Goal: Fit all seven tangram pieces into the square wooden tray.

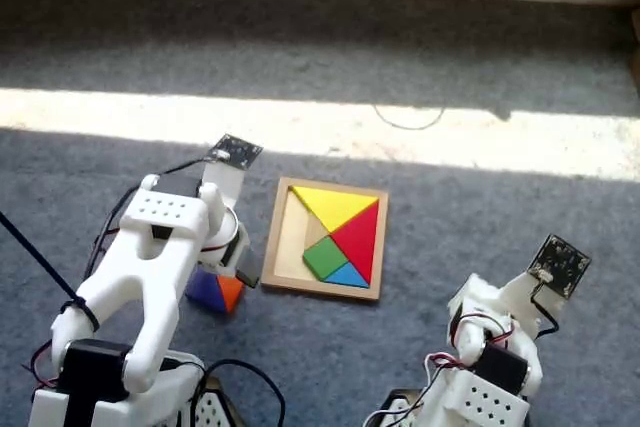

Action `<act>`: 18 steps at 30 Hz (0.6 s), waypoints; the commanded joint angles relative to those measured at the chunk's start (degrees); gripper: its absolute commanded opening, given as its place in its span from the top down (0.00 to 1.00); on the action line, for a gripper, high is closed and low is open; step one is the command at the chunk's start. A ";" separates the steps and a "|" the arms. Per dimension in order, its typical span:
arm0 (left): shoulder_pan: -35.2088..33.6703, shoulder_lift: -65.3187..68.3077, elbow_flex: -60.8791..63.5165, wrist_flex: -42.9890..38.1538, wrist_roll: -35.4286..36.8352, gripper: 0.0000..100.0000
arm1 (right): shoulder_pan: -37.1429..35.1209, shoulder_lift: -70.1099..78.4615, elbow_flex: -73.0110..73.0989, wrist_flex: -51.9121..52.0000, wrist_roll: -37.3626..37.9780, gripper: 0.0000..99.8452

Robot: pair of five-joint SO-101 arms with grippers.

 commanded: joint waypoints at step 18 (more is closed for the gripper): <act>5.23 -4.44 10.07 -9.14 0.62 0.71 | -0.66 -0.48 0.57 -1.71 -0.35 1.00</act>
